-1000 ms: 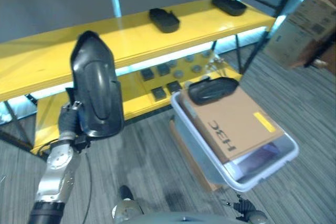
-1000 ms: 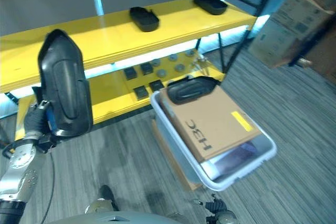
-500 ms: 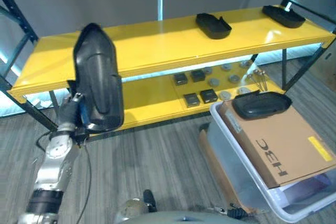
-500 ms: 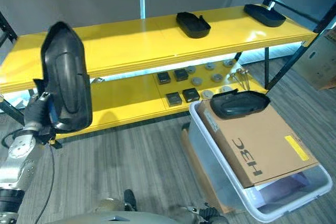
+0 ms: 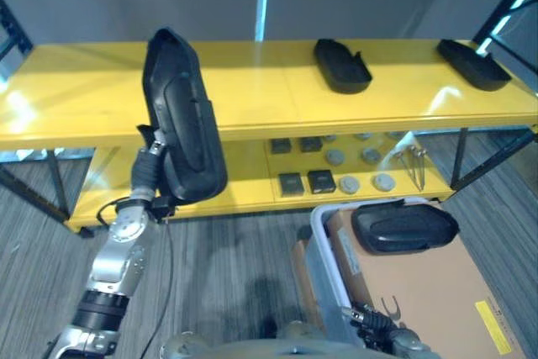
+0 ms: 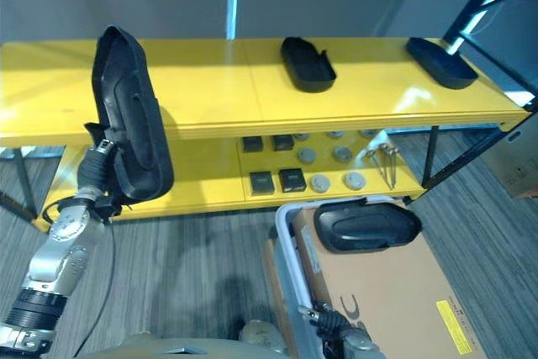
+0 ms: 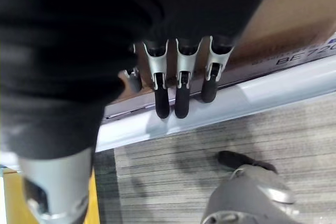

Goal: Move parts from the plastic box to the shelf.

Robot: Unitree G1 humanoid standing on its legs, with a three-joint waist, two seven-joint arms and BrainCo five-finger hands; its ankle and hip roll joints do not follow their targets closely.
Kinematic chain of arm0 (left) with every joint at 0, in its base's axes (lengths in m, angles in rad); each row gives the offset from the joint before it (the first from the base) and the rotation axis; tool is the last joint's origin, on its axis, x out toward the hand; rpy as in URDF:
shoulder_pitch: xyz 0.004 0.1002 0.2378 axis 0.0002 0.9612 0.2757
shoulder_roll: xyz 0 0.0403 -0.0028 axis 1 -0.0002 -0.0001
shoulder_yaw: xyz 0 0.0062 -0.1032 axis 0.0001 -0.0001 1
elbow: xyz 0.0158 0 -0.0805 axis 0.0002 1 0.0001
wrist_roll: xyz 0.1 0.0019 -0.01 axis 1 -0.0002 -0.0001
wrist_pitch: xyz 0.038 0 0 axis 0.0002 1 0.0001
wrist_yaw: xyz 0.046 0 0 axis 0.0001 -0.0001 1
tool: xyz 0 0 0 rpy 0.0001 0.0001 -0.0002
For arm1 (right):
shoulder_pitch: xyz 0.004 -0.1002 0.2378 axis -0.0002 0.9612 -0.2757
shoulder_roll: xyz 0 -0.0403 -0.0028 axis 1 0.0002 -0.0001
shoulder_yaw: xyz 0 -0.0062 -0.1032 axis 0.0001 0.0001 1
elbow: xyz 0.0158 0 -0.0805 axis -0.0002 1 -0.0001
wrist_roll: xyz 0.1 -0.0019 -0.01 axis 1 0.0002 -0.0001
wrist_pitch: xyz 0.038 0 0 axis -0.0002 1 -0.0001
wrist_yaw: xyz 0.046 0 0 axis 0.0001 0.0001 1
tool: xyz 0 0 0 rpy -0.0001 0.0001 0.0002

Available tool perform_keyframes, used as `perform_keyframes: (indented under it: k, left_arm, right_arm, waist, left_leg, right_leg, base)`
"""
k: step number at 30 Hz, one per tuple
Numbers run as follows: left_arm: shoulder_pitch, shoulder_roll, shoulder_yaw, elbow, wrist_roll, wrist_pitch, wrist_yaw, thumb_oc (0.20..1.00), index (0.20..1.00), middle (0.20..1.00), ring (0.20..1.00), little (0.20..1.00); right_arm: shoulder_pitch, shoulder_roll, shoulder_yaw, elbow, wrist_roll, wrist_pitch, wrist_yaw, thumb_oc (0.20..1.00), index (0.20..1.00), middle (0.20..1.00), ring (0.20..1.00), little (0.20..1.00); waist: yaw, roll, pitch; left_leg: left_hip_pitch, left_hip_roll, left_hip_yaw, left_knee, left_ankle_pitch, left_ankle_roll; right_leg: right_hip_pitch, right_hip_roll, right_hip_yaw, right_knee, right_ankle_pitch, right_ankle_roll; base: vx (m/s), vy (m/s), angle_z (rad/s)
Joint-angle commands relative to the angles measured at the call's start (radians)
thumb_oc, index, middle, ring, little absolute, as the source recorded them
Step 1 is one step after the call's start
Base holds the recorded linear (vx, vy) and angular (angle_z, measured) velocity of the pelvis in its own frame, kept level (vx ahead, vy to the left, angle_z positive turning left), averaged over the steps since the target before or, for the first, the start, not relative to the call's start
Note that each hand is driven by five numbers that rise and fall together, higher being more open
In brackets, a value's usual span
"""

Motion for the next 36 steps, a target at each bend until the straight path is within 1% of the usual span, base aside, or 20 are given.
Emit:
perform_keyframes:
  k: [1,2,3,6,7,8,9,10,11,12,14,15,17,20,23,26,27,30,34,36]
  left_arm:
    - [-0.038,0.045,0.071,-0.025,0.011,-0.077,0.024,0.2,0.2,0.2,0.2,0.2]
    - [-0.033,0.047,0.068,-0.024,0.011,-0.09,0.021,0.2,0.2,0.2,0.2,0.2]
    - [-0.031,0.048,0.065,-0.019,0.011,-0.098,0.016,0.2,0.2,0.2,0.2,0.2]
    - [-0.031,0.046,0.064,-0.008,0.005,-0.117,0.004,0.2,0.2,0.2,0.2,0.2]
    - [-0.027,0.046,0.065,-0.007,0.004,-0.123,-0.002,0.2,0.2,0.2,0.2,0.2]
    - [-0.019,0.053,0.069,-0.012,-0.004,-0.128,-0.024,0.2,0.2,0.2,0.2,0.2]
    - [-0.018,0.056,0.071,-0.015,-0.008,-0.124,-0.031,0.2,0.2,0.2,0.2,0.2]
    - [-0.018,0.061,0.076,-0.016,-0.013,-0.112,-0.044,0.2,0.2,0.2,0.2,0.2]
    - [-0.021,0.065,0.076,-0.011,-0.016,-0.109,-0.05,0.2,0.2,0.2,0.2,0.2]
    - [-0.026,0.064,0.075,-0.009,-0.012,-0.104,-0.053,0.2,0.2,0.2,0.2,0.2]
    - [-0.04,0.066,0.062,-0.008,-0.002,-0.096,-0.055,0.2,0.2,0.2,0.2,0.2]
    - [-0.068,0.079,0.055,0.008,0.0,-0.095,-0.048,0.2,0.2,0.2,0.2,0.2]
    - [-0.077,0.083,0.052,0.016,-0.003,-0.097,-0.042,0.2,0.2,0.2,0.2,0.2]
    - [-0.095,0.097,0.049,0.043,-0.001,-0.105,-0.031,0.2,0.2,0.2,0.2,0.2]
    - [-0.107,0.093,0.047,0.039,0.021,-0.085,-0.023,0.2,0.2,0.2,0.2,0.2]
    - [-0.118,0.09,0.043,0.046,0.059,-0.056,-0.01,0.2,0.2,0.2,0.2,0.2]
    - [-0.14,0.094,0.032,0.083,0.107,-0.053,0.014,0.2,0.2,0.2,0.2,0.2]
    - [-0.196,0.137,0.02,0.167,0.188,-0.033,0.052,0.2,0.2,0.2,0.2,0.2]
    - [-0.281,0.218,0.008,0.289,0.273,0.048,0.104,0.2,0.2,0.2,0.2,0.2]
    - [-0.365,0.261,-0.02,0.426,0.309,0.091,0.129,0.2,0.2,0.2,0.2,0.2]
  right_arm:
    - [0.049,-0.034,0.006,0.058,-0.062,-0.081,0.0,1.0,1.0,1.0,1.0,1.0]
    - [0.048,-0.042,0.014,0.041,-0.071,-0.071,-0.002,1.0,1.0,1.0,1.0,1.0]
    - [0.05,-0.044,0.02,0.039,-0.064,-0.058,-0.001,1.0,1.0,1.0,1.0,1.0]
    - [0.041,-0.043,0.018,0.057,-0.016,-0.055,0.03,1.0,1.0,1.0,1.0,1.0]
    - [0.037,-0.042,0.016,0.058,0.003,-0.04,0.042,1.0,1.0,1.0,1.0,1.0]
    - [0.041,-0.043,0.005,0.044,0.028,-0.007,0.047,1.0,1.0,1.0,1.0,1.0]
    - [0.049,-0.044,0.003,0.038,0.029,-0.001,0.047,1.0,1.0,1.0,1.0,1.0]
    - [0.059,-0.044,-0.002,0.027,0.04,0.02,0.041,1.0,1.0,1.0,1.0,1.0]
    - [0.058,-0.043,-0.003,0.023,0.04,0.031,0.035,1.0,1.0,1.0,1.0,1.0]
    - [0.056,-0.04,-0.002,0.02,0.043,0.041,0.024,1.0,1.0,1.0,1.0,1.0]
    - [0.064,-0.034,-0.003,0.029,0.066,0.035,0.019,1.0,1.0,1.0,1.0,1.0]
    - [0.086,-0.018,-0.002,0.024,0.025,0.018,0.027,1.0,1.0,1.0,1.0,1.0]
    - [0.091,-0.013,0.003,0.021,0.011,0.009,0.023,1.0,1.0,1.0,1.0,1.0]
    - [0.114,0.003,0.013,-0.001,-0.006,-0.002,0.037,1.0,1.0,1.0,1.0,1.0]
    - [0.122,0.011,0.02,-0.002,-0.013,-0.007,0.031,1.0,1.0,1.0,1.0,1.0]
    - [0.119,0.016,0.022,0.009,-0.006,-0.005,0.035,1.0,1.0,1.0,1.0,1.0]
    - [0.112,0.02,0.03,0.014,-0.012,-0.002,0.033,1.0,1.0,1.0,1.0,1.0]
    - [0.11,0.017,0.043,0.013,-0.019,0.007,0.026,1.0,1.0,1.0,1.0,1.0]
    - [0.133,0.01,0.057,-0.003,-0.061,0.026,0.036,1.0,1.0,1.0,1.0,1.0]
    - [0.147,0.007,0.073,0.001,-0.077,0.035,0.05,1.0,1.0,1.0,1.0,1.0]
  waist:
    - [-0.006,0.024,0.009]
    - [-0.006,0.014,0.019]
    - [-0.005,0.024,0.026]
    - [-0.013,0.037,0.036]
    - [-0.015,0.042,0.037]
    - [-0.009,0.056,0.042]
    - [-0.006,0.063,0.045]
    - [-0.009,0.064,0.047]
    - [-0.011,0.059,0.044]
    - [-0.011,0.058,0.041]
    - [-0.011,0.067,0.044]
    - [-0.03,0.074,0.05]
    - [-0.036,0.075,0.051]
    - [-0.054,0.076,0.046]
    - [-0.055,0.073,0.046]
    - [-0.052,0.07,0.046]
    - [-0.05,0.067,0.047]
    - [-0.055,0.068,0.043]
    - [-0.074,0.064,0.031]
    - [-0.085,0.059,0.025]
  left_leg:
    - [0.012,-0.119,0.056,-0.066,-0.102,0.01]
    - [-0.048,-0.113,0.047,0.002,-0.038,0.014]
    - [-0.069,-0.099,0.024,0.015,-0.035,-0.006]
    - [-0.045,-0.09,0.049,-0.106,-0.042,0.007]
    - [-0.024,-0.098,0.058,-0.205,-0.04,0.013]
    - [-0.026,-0.089,0.048,-0.446,0.071,0.002]
    - [-0.044,-0.072,0.035,-0.466,0.113,-0.009]
    - [-0.063,-0.052,0.044,-0.463,0.107,0.005]
    - [-0.053,-0.057,0.057,-0.469,0.074,0.021]
    - [-0.039,-0.067,0.063,-0.481,0.046,0.03]
    - [-0.027,-0.088,0.046,-0.492,0.034,0.027]
    - [0.002,-0.109,0.063,-0.51,0.012,0.038]
    - [0.013,-0.116,0.073,-0.52,0.01,0.04]
    - [0.05,-0.152,0.09,-0.565,-0.003,0.059]
    - [0.053,-0.165,0.101,-0.586,-0.006,0.067]
    - [0.05,-0.171,0.106,-0.592,-0.007,0.07]
    - [0.036,-0.171,0.112,-0.586,-0.007,0.072]
    - [0.033,-0.172,0.11,-0.587,-0.018,0.062]
    - [0.032,-0.162,0.131,-0.586,-0.01,0.058]
    - [0.023,-0.154,0.138,-0.577,-0.008,0.054]
  right_leg:
    - [-0.043,-0.06,0.024,-0.21,0.158,0.143]
    - [-0.044,-0.053,0.025,-0.223,0.172,0.12]
    - [-0.031,-0.037,0.04,-0.228,0.162,0.123]
    - [-0.035,-0.042,0.044,-0.212,0.158,0.134]
    - [-0.034,-0.05,0.047,-0.205,0.157,0.145]
    - [-0.013,-0.063,0.064,-0.198,0.156,0.156]
    - [-0.002,-0.06,0.072,-0.192,0.148,0.156]
    - [0.012,-0.073,0.08,-0.165,0.127,0.152]
    - [0.013,-0.086,0.077,-0.159,0.123,0.152]
    - [0.01,-0.099,0.071,-0.146,0.119,0.157]
    - [-0.003,-0.113,0.068,-0.115,0.114,0.166]
    - [-0.016,-0.133,0.079,-0.096,0.117,0.186]
    - [-0.019,-0.138,0.082,-0.094,0.119,0.192]
    - [-0.03,-0.157,0.095,-0.098,0.136,0.218]
    - [-0.036,-0.168,0.09,-0.106,0.143,0.228]
    - [-0.04,-0.174,0.086,-0.113,0.147,0.234]
    - [-0.044,-0.179,0.081,-0.121,0.151,0.236]
    - [-0.029,-0.186,0.081,-0.141,0.143,0.249]
    - [-0.008,-0.185,0.079,-0.17,0.15,0.252]
    - [-0.004,-0.182,0.08,-0.173,0.149,0.252]
  base:
    - [0.01,-0.16,-0.49]
    - [0.05,-0.086,-0.21]
    - [0.07,-0.021,-0.03]
    - [0.1,0.114,0.03]
    - [0.16,0.38,0.47]
    - [0.18,0.38,0.52]
    - [0.24,0.394,0.4]
    - [0.18,0.184,0.17]
    - [0.14,0.209,0.03]
    - [0.06,0.195,-0.32]
    - [0.06,0.247,-0.88]
    - [0.06,0.229,-0.98]
    - [0.04,0.157,-0.42]
    - [0.06,0.13,-0.18]
    - [0.02,0.051,-0.05]
    - [0.0,0.008,0.05]
    - [0.0,0.0,0.0]
    - [0.09,0.001,-0.12]
    - [0.1,-0.021,0.0]
    - [0.11,-0.034,-0.13]
